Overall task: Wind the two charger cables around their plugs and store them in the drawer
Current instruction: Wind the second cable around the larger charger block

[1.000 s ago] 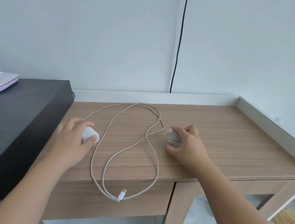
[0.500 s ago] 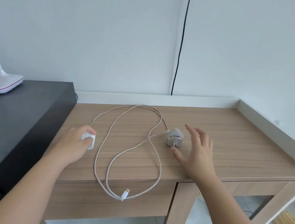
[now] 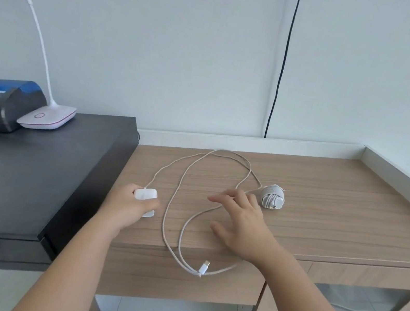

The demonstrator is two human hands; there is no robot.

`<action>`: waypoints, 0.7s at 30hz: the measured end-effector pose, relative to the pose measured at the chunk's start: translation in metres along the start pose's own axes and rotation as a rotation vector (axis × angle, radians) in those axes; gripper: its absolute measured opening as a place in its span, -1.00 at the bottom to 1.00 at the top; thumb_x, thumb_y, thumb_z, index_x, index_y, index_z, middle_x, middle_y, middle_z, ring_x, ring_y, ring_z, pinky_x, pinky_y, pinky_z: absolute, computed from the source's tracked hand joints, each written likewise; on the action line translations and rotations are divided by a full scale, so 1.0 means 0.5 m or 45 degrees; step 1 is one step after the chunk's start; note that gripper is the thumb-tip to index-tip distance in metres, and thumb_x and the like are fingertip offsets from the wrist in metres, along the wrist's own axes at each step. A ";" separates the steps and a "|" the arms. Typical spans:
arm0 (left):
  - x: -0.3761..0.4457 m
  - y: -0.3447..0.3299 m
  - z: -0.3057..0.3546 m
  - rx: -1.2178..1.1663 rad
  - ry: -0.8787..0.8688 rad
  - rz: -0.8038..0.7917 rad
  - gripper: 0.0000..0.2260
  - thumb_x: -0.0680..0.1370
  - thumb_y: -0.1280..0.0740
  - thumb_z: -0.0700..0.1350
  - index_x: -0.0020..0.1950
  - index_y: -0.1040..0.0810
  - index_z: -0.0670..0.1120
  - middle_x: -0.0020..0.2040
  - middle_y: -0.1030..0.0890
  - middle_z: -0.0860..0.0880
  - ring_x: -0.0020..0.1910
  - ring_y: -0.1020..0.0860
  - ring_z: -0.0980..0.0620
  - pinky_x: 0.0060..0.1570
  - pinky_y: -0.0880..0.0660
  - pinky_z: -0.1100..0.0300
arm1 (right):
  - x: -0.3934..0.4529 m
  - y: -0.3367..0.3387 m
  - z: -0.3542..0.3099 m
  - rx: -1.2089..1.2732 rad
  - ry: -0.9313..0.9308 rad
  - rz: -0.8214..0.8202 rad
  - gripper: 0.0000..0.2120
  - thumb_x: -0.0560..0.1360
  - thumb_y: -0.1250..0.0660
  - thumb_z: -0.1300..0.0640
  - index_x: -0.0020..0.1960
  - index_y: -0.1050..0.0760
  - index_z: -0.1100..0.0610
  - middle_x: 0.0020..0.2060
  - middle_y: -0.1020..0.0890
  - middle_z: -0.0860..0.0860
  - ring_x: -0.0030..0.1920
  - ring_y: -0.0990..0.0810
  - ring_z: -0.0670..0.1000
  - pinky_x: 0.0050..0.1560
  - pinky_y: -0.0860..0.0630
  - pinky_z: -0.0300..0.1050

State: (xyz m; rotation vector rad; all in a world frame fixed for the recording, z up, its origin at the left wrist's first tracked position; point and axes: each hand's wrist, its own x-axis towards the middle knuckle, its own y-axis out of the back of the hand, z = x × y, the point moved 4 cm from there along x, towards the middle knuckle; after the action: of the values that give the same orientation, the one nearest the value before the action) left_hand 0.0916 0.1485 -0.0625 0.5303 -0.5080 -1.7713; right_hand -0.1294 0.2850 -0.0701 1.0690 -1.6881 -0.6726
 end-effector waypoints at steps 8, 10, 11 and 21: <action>-0.148 -0.013 0.007 -0.653 -0.072 -0.269 -0.44 0.18 -0.49 -0.03 0.16 -0.46 0.02 -0.04 -0.61 -0.05 -0.20 -0.55 0.03 -0.26 -0.42 0.16 | 0.084 -0.044 -0.110 0.306 0.142 -0.187 -0.36 0.48 -0.35 0.18 0.44 -0.23 -0.24 0.35 -0.36 -0.03 0.32 -0.35 0.06 0.38 -0.27 -0.08; -0.173 -0.014 0.014 -0.690 -0.129 -0.336 -0.46 0.17 -0.49 -0.04 0.13 -0.48 0.04 -0.16 -0.61 0.01 -0.29 -0.55 0.11 -0.32 -0.40 0.19 | 0.107 -0.055 -0.135 0.415 0.156 -0.200 -0.45 0.52 -0.31 0.22 0.39 -0.34 -0.24 0.38 -0.35 -0.05 0.35 -0.33 0.01 0.37 -0.26 -0.13; -0.179 -0.010 0.013 -0.705 -0.148 -0.349 -0.50 0.20 -0.50 -0.08 0.12 -0.48 0.03 -0.20 -0.61 0.04 -0.32 -0.55 0.13 -0.35 -0.40 0.21 | 0.116 -0.063 -0.145 0.497 0.129 -0.226 -0.52 0.54 -0.30 0.20 0.35 -0.40 -0.23 0.38 -0.34 -0.07 0.37 -0.32 -0.01 0.36 -0.26 -0.16; -0.201 0.015 -0.008 -1.242 -0.195 -0.481 -0.59 0.43 -0.45 -0.09 0.27 -0.55 -0.07 0.05 -0.65 -0.08 -0.12 -0.60 0.01 -0.21 -0.56 0.19 | 0.139 -0.063 -0.156 0.909 -0.014 -0.131 -0.82 0.52 -0.35 0.02 0.10 -0.64 -0.09 0.04 -0.67 -0.12 0.14 -0.57 -0.18 0.24 -0.44 -0.17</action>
State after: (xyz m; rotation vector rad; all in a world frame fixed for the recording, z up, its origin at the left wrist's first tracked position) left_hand 0.1236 0.2434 -0.0521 -0.2174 0.4041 -2.1609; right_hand -0.0545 0.2127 -0.0375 1.6503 -1.9431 -0.1162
